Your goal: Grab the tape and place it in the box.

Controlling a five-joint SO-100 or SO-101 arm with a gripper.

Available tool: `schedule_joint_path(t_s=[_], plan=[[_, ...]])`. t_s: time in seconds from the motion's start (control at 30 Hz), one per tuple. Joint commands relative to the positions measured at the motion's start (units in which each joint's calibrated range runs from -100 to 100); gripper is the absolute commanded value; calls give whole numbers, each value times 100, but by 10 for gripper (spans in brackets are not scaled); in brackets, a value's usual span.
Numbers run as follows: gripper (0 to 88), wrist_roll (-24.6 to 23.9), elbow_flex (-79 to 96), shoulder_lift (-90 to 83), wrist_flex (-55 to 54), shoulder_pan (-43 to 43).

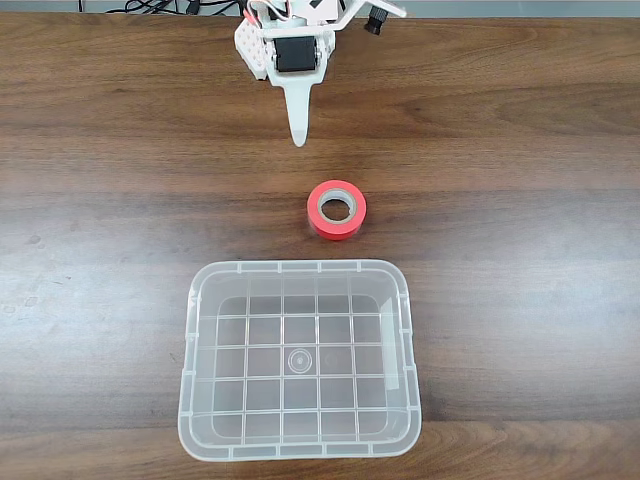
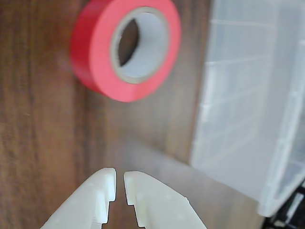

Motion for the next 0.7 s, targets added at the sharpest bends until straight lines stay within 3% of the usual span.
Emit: schedule_joint_path(t_s=[0.0,0.2,0.53,0.67], plan=[[11,2,-777,137,21,-39],[11,-19,-1924,1465,21,-39],[12,38,-5166,5576,766,-287],[13,407,-5858,6597,911,-675]])
